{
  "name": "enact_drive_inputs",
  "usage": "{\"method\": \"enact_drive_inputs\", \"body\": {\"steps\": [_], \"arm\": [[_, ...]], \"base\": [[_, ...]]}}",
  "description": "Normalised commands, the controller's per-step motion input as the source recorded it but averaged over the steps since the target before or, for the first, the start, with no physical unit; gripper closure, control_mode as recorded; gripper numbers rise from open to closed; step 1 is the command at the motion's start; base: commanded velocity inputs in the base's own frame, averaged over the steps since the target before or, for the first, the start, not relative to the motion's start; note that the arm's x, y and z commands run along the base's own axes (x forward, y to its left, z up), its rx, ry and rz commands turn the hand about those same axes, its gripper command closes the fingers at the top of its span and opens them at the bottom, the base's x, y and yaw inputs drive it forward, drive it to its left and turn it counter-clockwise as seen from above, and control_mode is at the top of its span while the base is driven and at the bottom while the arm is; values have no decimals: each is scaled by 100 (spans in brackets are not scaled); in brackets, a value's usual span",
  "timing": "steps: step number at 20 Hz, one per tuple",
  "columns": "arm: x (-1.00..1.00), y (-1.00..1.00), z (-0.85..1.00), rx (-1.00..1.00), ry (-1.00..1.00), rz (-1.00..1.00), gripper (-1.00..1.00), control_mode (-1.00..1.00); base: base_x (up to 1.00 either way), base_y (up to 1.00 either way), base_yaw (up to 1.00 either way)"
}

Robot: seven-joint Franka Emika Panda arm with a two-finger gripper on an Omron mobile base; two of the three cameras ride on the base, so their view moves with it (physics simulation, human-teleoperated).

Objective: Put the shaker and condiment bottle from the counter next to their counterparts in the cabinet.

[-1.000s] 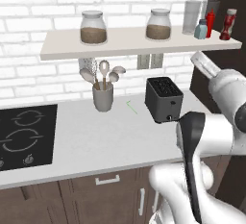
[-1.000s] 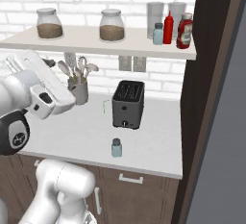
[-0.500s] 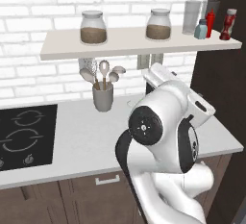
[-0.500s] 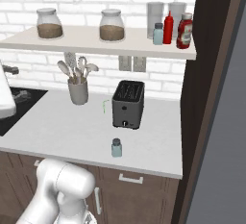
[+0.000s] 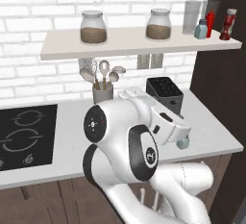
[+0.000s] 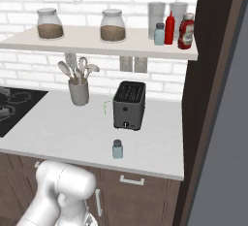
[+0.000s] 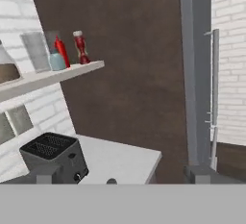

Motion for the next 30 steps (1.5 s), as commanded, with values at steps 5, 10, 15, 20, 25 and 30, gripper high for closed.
{"method": "enact_drive_inputs", "body": {"steps": [5,10,15,20,25,30], "arm": [[2,-27,-89,-2,6,-5,-100,-100],[17,-72,-57,0,1,-1,-100,-100],[58,-50,-66,0,12,-2,-100,-100],[3,-6,-90,-7,5,-8,-100,-100],[17,-15,-70,-3,0,-13,-100,-100],[55,-48,-7,0,5,-14,-100,-100]], "base": [[0,0,0],[0,0,0],[0,0,0],[0,0,0],[0,0,0],[0,0,0]]}}
